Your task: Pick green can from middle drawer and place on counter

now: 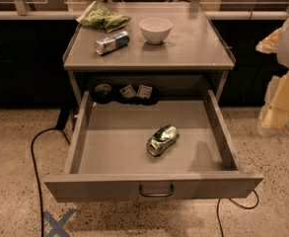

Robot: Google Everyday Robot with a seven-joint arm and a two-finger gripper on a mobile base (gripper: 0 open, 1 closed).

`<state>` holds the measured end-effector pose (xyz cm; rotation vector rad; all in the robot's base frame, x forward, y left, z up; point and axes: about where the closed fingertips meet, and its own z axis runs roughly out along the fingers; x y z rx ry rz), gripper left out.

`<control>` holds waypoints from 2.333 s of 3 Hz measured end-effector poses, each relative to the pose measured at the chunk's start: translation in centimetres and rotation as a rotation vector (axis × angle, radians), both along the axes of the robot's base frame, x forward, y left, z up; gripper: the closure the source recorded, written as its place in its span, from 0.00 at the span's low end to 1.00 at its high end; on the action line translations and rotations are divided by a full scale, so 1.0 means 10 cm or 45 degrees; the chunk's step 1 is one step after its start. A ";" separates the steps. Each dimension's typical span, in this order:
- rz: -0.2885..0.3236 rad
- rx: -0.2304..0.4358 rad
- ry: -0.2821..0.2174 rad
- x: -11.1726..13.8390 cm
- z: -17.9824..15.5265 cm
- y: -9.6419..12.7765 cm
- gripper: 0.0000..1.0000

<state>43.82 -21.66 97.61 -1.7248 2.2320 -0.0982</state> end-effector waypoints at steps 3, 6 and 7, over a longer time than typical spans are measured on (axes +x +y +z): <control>0.135 0.025 -0.138 0.46 -0.27 0.34 0.00; 0.581 0.156 -0.097 0.84 -0.97 0.91 0.00; 0.581 0.156 -0.097 0.84 -0.97 0.91 0.00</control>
Offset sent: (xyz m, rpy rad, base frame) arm 0.0586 0.0302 -0.0348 0.0175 -0.1407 0.0817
